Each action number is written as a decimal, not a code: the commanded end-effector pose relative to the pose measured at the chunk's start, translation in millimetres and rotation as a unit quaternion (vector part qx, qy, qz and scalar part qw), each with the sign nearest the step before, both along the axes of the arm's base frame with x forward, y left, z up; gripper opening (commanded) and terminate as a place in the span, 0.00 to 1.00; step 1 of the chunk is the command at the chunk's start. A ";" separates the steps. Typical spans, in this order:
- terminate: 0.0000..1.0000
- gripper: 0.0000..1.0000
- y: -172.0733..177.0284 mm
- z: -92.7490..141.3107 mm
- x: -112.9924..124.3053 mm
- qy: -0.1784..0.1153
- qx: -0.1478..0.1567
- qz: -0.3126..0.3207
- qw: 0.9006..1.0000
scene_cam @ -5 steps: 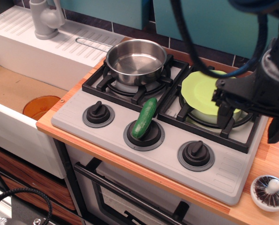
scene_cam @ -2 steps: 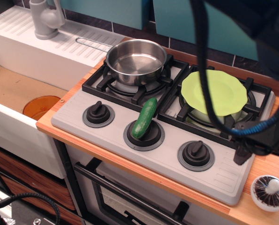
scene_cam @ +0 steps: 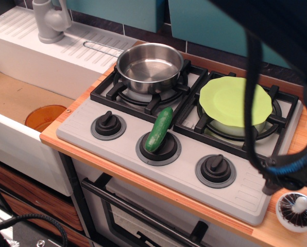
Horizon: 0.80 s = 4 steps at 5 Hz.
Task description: Put mushroom on plate and pickle in pot or pan on stove
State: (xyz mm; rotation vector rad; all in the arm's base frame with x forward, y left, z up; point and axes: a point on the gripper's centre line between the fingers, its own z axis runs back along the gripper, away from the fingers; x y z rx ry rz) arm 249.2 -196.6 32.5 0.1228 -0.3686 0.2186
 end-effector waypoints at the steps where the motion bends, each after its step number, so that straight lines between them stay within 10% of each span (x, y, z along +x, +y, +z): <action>1: 0.00 1.00 -11.4 -10.5 0.0 -0.026 -0.013 0.004 1.000; 4: 0.00 1.00 -11.6 -27.9 0.3 -0.036 -0.024 0.012 0.999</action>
